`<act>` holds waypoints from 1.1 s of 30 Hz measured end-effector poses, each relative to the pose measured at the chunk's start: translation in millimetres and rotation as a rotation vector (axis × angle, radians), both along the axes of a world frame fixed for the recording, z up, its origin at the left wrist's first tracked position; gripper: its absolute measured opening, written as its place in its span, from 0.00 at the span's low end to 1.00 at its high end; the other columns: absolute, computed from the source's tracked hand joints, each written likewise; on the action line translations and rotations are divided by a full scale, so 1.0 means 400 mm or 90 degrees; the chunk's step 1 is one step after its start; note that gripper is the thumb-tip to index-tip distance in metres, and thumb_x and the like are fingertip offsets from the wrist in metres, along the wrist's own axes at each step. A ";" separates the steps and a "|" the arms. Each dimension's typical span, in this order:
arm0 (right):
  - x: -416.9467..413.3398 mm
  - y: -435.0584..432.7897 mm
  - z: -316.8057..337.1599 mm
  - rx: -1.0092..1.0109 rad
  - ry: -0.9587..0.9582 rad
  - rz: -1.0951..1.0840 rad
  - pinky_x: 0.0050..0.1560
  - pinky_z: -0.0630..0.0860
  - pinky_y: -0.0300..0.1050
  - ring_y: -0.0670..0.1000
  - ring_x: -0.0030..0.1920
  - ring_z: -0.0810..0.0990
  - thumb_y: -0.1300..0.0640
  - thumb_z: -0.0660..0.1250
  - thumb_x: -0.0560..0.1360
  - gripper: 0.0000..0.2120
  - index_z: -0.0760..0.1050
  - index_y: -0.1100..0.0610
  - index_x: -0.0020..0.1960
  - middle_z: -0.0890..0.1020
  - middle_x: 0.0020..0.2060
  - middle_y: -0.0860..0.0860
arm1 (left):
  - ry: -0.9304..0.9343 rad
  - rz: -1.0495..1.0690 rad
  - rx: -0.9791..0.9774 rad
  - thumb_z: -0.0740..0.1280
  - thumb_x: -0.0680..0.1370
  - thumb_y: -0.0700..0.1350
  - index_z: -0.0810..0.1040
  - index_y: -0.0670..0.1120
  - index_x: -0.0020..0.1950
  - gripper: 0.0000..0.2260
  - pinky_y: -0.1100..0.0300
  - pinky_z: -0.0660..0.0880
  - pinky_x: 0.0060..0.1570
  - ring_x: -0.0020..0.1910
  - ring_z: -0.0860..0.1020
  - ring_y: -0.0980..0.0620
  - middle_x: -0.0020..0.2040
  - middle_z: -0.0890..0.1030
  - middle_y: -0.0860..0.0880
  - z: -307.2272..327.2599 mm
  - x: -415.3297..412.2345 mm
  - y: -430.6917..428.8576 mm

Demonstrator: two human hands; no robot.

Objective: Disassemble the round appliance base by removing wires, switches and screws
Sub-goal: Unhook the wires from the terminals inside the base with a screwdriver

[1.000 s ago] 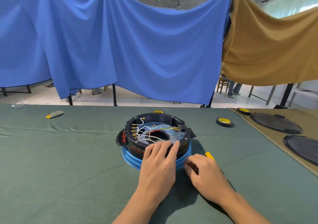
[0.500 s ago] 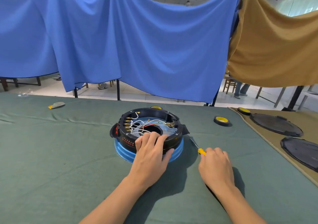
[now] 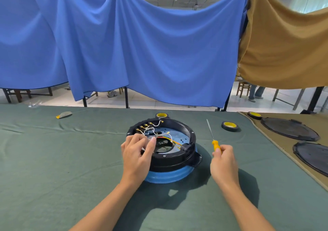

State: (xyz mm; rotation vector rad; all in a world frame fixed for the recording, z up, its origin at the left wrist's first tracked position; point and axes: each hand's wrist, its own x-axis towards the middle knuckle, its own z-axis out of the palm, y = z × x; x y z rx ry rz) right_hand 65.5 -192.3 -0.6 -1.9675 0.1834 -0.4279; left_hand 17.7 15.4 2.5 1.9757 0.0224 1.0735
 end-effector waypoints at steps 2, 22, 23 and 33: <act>-0.002 0.005 0.012 0.035 -0.022 0.030 0.40 0.63 0.48 0.55 0.43 0.73 0.53 0.58 0.81 0.06 0.68 0.55 0.48 0.76 0.40 0.51 | 0.026 -0.017 -0.057 0.63 0.76 0.55 0.78 0.44 0.31 0.19 0.54 0.60 0.61 0.57 0.70 0.56 0.50 0.78 0.55 0.003 0.000 -0.008; 0.084 0.012 0.070 -0.153 -0.081 0.093 0.52 0.68 0.42 0.51 0.53 0.74 0.50 0.67 0.77 0.17 0.74 0.56 0.63 0.77 0.56 0.51 | 0.215 -0.232 -0.578 0.59 0.70 0.26 0.66 0.49 0.73 0.34 0.61 0.78 0.48 0.55 0.80 0.57 0.63 0.78 0.55 0.029 0.093 0.075; 0.085 0.006 0.075 -0.152 -0.071 0.113 0.55 0.68 0.44 0.52 0.57 0.75 0.50 0.67 0.77 0.20 0.73 0.55 0.66 0.78 0.58 0.51 | 0.227 -0.249 -0.587 0.59 0.70 0.26 0.67 0.49 0.72 0.33 0.63 0.78 0.43 0.53 0.81 0.58 0.62 0.79 0.55 0.035 0.094 0.078; 0.017 0.051 0.058 -0.047 0.020 0.056 0.47 0.69 0.50 0.53 0.48 0.72 0.58 0.57 0.81 0.26 0.54 0.51 0.77 0.72 0.42 0.46 | 0.365 -0.007 0.051 0.63 0.75 0.43 0.73 0.53 0.68 0.21 0.50 0.56 0.71 0.73 0.62 0.50 0.76 0.63 0.52 0.113 0.054 -0.012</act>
